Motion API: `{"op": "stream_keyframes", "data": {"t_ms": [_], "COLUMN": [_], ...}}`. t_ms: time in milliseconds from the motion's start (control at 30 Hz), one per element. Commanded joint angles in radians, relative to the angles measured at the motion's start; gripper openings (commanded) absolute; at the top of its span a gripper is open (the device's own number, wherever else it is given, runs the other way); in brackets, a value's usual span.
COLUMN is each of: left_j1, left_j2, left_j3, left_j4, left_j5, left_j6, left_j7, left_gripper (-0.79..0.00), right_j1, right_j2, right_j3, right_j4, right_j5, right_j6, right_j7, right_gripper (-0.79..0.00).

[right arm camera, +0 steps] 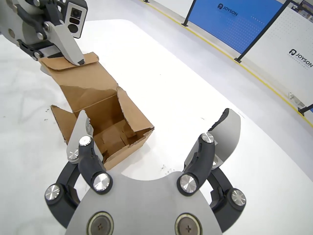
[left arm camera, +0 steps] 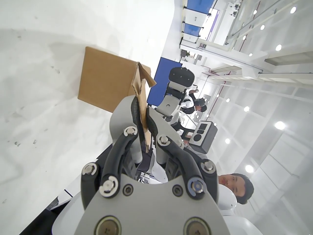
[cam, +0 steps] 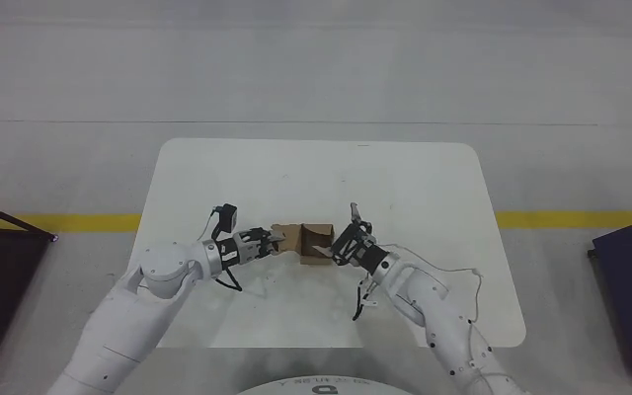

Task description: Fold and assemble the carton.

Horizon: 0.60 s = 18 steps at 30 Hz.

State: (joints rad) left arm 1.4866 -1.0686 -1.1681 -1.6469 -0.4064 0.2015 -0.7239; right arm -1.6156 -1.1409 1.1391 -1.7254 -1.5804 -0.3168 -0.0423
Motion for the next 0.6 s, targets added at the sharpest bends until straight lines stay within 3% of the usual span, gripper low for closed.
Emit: {"op": "stream_keyframes", "data": {"t_ms": [0, 167, 333, 567], "left_j1": [0.0, 0.001, -0.001, -0.008], "left_j2": [0.0, 0.0, 0.0, 0.0], "left_j3": [0.0, -0.005, -0.006, -0.002], "left_j4": [0.002, 0.003, 0.003, 0.005], "left_j5": [-0.002, -0.01, -0.013, -0.003], "left_j6": [-0.001, -0.002, -0.003, 0.003], "left_j7": [0.002, 0.009, 0.015, 0.007], "left_gripper": [-0.785, -0.785, -0.785, -0.785], "right_j1": [0.012, 0.001, -0.071, -0.105], "right_j2": [-0.003, -0.002, 0.019, 0.027], "right_j3": [-0.01, 0.012, 0.058, 0.074], "right_j4": [0.006, -0.012, -0.08, -0.102], "right_j5": [0.01, 0.047, -0.02, -0.089], "right_j6": [0.009, 0.01, -0.079, -0.059], "right_j7": [0.001, -0.039, -0.067, -0.016], "right_gripper": [0.0, 0.0, 0.0, 0.0]}}
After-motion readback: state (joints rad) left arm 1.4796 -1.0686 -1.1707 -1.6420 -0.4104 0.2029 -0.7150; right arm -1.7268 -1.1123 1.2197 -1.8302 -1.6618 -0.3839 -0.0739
